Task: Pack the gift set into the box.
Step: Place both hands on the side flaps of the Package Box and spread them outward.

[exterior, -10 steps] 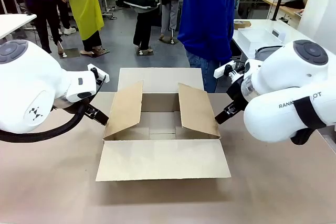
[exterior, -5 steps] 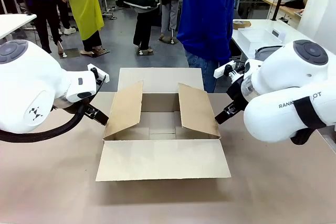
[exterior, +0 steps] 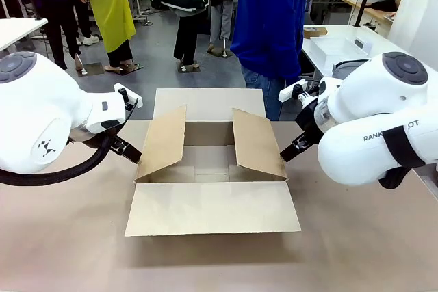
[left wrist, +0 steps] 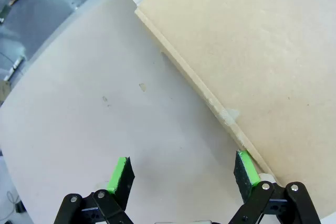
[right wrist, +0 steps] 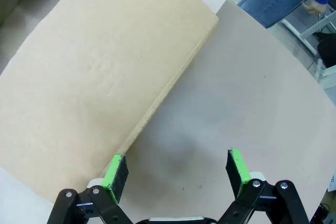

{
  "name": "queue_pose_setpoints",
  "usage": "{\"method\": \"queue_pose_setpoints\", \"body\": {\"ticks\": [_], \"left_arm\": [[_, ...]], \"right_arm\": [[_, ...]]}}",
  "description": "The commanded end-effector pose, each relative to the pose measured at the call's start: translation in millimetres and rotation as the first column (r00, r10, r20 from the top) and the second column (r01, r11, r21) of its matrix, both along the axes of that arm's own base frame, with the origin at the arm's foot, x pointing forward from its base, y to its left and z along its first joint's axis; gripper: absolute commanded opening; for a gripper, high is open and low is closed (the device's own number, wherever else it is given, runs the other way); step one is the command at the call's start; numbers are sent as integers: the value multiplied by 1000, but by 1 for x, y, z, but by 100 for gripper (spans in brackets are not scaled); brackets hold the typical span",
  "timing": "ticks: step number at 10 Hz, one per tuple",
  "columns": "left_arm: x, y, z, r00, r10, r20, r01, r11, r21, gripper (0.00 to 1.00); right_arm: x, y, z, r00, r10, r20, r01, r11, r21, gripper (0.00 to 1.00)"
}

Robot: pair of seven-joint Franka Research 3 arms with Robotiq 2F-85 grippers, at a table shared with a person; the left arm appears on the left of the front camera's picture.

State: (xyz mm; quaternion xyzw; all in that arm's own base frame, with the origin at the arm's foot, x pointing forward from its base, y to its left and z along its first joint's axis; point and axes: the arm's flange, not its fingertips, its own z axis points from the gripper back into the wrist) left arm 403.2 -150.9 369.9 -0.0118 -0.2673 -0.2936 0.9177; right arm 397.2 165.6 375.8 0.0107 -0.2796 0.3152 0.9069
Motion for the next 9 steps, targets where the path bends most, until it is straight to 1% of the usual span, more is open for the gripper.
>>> {"method": "queue_pose_setpoints", "body": {"ticks": [1,3,4,5,6,7,8,9], "left_arm": [[0,0,0,1000,-1,1,1,1000,0,100],[0,0,0,1000,0,0,0,1000,0,100],[-2,10,7,999,-40,-35,41,999,36,100],[-8,24,20,996,-38,-82,45,995,89,100],[-18,39,43,992,-68,-109,70,997,15,100],[-30,49,73,985,-22,-174,8,997,-80,100],[-43,64,97,986,50,-158,-78,980,-182,100],[-53,79,114,976,27,-215,-87,957,-276,100]], "right_arm": [[0,0,0,1000,0,0,0,1000,0,100],[0,0,0,1000,0,0,0,1000,0,100],[0,-4,6,1000,-27,-14,27,998,-48,100],[-3,-14,21,998,-55,-24,53,997,-60,100],[-9,-28,40,997,-66,-40,63,996,-63,100],[-14,-47,61,997,-61,-39,61,998,-9,100],[-21,-73,84,987,-139,-83,147,984,101,100],[-32,-97,102,965,-223,-136,248,946,209,100]]}}
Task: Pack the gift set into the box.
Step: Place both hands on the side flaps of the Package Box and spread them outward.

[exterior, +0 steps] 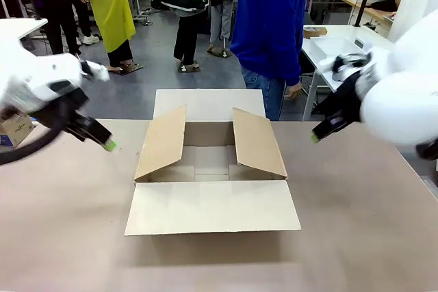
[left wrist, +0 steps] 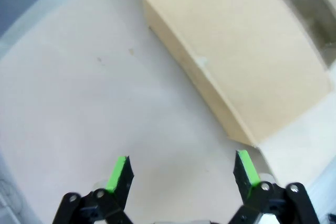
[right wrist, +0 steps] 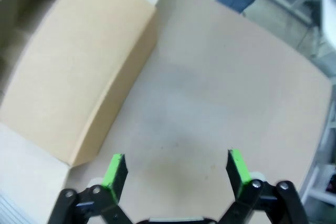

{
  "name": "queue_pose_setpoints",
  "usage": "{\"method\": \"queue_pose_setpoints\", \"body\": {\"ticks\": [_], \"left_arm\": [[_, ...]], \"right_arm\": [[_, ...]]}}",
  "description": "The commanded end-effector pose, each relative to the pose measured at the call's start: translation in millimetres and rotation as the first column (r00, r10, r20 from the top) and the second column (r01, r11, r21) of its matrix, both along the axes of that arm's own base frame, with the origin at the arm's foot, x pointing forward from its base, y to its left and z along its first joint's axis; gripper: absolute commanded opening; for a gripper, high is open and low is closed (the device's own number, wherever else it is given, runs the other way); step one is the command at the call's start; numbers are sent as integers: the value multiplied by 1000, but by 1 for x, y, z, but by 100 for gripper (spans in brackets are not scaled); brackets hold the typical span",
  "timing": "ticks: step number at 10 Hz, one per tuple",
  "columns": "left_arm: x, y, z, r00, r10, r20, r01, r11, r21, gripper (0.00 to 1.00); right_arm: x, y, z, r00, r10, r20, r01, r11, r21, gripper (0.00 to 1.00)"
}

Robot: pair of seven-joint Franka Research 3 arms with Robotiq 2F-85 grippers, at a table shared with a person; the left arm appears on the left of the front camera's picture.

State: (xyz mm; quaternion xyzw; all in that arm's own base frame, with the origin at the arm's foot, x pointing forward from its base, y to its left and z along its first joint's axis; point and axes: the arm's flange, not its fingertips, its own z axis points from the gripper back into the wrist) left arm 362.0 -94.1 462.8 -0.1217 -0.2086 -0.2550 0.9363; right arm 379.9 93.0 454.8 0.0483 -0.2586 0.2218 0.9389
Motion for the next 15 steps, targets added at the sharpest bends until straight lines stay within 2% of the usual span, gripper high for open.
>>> {"method": "queue_pose_setpoints", "body": {"ticks": [1,2,3,4,5,6,7,8,9,10,13,14,15], "left_arm": [[-20,44,33,996,30,-84,-46,979,-198,100],[-23,73,41,993,19,-113,-55,944,-326,100],[-23,113,43,988,-11,-152,-68,860,-506,100],[-22,156,39,985,28,-171,-136,732,-667,100],[-26,199,29,974,125,-186,-225,568,-792,100],[-35,228,16,966,179,-187,-248,429,-869,100],[-41,250,-4,941,261,-214,-291,307,-906,100],[-43,260,-19,902,345,-258,-348,233,-908,100],[-41,264,-30,852,437,-288,-434,284,-855,100],[-54,280,-2,922,288,-258,-350,339,-873,100],[-54,280,-2,922,288,-258,-350,339,-873,100],[-49,282,-11,904,309,-295,-389,313,-866,100],[-37,250,7,904,342,-256,-396,447,-802,100]], "right_arm": [[-26,-52,40,985,-152,-86,171,940,295,100],[-36,-83,49,954,-232,-192,293,858,422,100],[-52,-122,52,939,-209,-272,330,767,550,100],[-67,-160,49,950,-160,-267,303,678,670,100],[-82,-197,38,946,-153,-285,320,558,766,100],[-96,-227,21,950,-154,-272,312,457,833,100],[-105,-252,-5,942,-201,-269,326,353,877,100],[-105,-260,-27,923,-242,-300,370,344,863,100],[-98,-248,34,933,-197,-300,357,430,829,100],[-98,-248,34,933,-197,-300,357,430,829,100],[-98,-248,34,933,-197,-300,357,430,829,100],[-94,-243,30,926,-196,-322,376,431,820,100],[-82,-212,42,941,-145,-305,333,540,773,100]]}}
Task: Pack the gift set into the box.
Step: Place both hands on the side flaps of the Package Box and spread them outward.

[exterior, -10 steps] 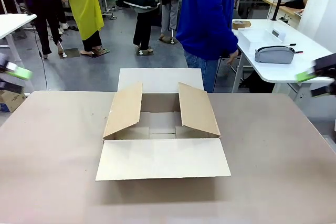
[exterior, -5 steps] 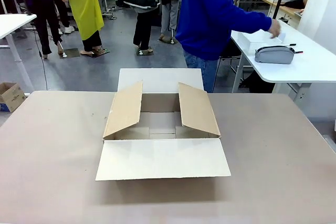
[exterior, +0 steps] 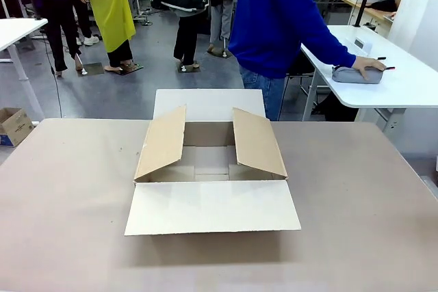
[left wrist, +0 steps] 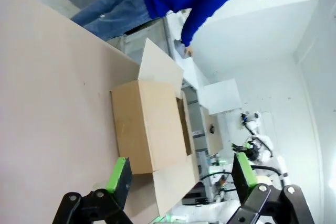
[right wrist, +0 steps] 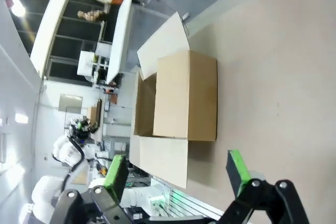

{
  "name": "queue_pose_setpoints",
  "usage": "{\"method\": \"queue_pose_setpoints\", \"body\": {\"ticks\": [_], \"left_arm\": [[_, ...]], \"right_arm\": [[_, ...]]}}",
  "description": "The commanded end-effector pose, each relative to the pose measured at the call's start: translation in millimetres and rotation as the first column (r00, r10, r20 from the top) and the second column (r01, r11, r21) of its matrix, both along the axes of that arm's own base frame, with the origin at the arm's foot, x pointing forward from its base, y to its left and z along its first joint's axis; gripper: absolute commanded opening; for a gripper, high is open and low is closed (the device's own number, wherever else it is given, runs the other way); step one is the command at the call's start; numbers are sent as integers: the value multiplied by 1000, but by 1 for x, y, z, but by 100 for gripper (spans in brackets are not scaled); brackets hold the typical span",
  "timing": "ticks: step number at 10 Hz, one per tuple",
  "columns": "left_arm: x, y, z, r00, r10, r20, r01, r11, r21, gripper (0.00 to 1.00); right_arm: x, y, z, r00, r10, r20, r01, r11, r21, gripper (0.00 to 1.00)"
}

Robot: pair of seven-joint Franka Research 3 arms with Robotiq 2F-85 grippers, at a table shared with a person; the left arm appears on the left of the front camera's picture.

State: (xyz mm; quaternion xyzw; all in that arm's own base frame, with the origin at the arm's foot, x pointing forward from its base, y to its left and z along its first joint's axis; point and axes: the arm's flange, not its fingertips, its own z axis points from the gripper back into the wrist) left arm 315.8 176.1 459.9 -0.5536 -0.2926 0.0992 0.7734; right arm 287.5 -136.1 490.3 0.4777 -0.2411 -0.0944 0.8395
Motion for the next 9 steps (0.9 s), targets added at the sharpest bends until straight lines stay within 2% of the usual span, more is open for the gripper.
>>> {"method": "queue_pose_setpoints", "body": {"ticks": [1,2,3,4,5,6,7,8,9], "left_arm": [[24,-67,37,997,-66,34,57,974,217,100],[37,-110,57,985,-165,48,147,953,265,100],[48,-149,68,979,-200,40,176,927,332,100],[56,-181,71,970,-240,35,210,903,376,100],[63,-205,71,963,-270,25,239,890,388,100],[67,-219,69,948,-318,16,287,875,391,100],[69,-231,69,952,-306,22,275,884,379,100],[70,-242,68,942,-335,-6,313,871,378,100],[61,-242,71,946,-324,14,292,868,403,100]], "right_arm": [[30,69,21,990,142,17,-138,978,-156,100],[43,120,30,985,170,-1,-163,944,-287,100],[48,171,35,989,134,68,-102,929,-357,100],[48,221,32,974,85,209,5,917,-398,100],[43,267,14,963,23,270,88,915,-393,100],[34,293,-6,972,64,225,34,913,-406,100],[28,307,-24,988,89,129,-26,904,-427,100],[26,313,-35,989,141,38,-111,894,-433,100],[23,317,-44,987,158,-2,-141,877,-460,100]]}}
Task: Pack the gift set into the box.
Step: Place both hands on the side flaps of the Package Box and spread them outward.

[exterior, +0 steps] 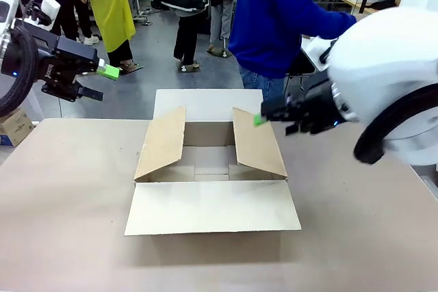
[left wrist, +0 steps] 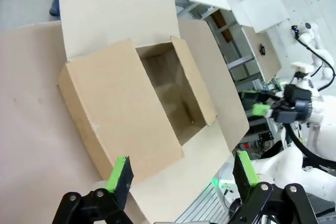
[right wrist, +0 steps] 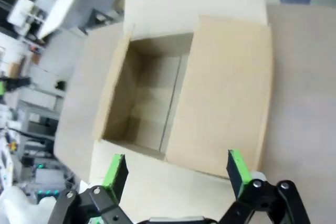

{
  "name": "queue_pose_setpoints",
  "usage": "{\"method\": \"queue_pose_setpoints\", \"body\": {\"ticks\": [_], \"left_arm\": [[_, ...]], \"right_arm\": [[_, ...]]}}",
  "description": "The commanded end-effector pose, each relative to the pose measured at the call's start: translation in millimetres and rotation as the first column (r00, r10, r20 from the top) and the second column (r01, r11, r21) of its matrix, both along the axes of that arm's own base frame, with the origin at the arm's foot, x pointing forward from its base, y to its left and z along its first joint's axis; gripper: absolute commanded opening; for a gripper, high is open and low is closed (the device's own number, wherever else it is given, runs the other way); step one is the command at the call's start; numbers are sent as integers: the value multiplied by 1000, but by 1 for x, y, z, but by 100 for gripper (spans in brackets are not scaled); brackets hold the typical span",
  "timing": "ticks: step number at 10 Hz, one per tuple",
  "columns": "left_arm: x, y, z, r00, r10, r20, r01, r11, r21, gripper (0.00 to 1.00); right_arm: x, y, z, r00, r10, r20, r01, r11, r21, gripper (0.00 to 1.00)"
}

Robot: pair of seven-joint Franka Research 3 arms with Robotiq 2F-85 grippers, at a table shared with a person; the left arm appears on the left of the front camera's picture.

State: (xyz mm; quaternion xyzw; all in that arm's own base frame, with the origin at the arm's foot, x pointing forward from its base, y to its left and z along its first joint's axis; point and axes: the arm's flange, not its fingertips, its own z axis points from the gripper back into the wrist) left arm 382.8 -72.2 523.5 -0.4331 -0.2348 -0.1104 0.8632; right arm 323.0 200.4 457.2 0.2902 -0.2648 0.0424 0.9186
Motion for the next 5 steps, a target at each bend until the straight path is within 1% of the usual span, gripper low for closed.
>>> {"method": "queue_pose_setpoints", "body": {"ticks": [1,2,4,5], "left_arm": [[-6,6,8,1000,13,19,-13,1000,3,100],[-6,6,8,1000,13,19,-13,1000,3,100],[-2,4,5,1000,7,12,-7,1000,-2,100],[4,-31,16,999,-13,37,10,997,77,100]], "right_arm": [[-14,-17,-11,998,10,-58,-10,1000,-3,100],[0,0,0,1000,0,0,0,1000,0,100],[0,0,0,1000,0,0,0,1000,0,100],[0,0,0,1000,0,0,0,1000,0,100]]}}
